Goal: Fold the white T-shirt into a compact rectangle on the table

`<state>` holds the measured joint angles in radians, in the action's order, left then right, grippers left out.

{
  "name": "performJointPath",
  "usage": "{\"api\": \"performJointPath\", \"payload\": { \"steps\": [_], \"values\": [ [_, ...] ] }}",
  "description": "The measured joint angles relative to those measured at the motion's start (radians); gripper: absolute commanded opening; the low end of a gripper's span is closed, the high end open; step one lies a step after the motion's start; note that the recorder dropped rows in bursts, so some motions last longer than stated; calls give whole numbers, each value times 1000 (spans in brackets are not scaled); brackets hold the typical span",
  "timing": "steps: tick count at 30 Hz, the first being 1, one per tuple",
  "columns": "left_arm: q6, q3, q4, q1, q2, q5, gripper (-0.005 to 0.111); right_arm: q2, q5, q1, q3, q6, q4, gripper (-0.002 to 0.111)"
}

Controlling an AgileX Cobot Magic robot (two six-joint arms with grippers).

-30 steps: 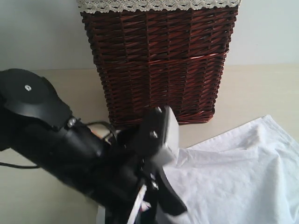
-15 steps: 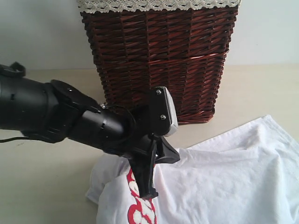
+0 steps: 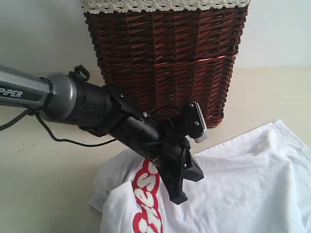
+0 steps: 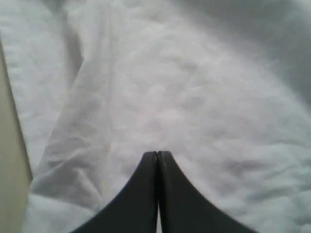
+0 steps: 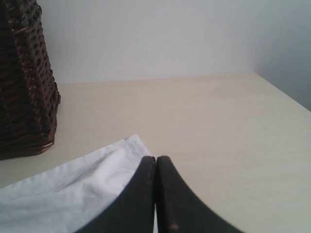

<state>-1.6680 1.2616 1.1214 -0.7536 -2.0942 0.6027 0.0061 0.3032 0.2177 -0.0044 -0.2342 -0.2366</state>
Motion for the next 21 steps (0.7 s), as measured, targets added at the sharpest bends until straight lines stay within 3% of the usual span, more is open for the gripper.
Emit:
{"api": "performJointPath", "payload": {
  "steps": [7, 13, 21],
  "values": [
    [300, 165, -264, -41, -79, 91, 0, 0, 0, 0, 0, 0, 0, 0],
    [495, 260, -438, -118, -153, 173, 0, 0, 0, 0, 0, 0, 0, 0],
    [585, 339, -645, -190, -182, 182, 0, 0, 0, 0, 0, 0, 0, 0]
  ]
}}
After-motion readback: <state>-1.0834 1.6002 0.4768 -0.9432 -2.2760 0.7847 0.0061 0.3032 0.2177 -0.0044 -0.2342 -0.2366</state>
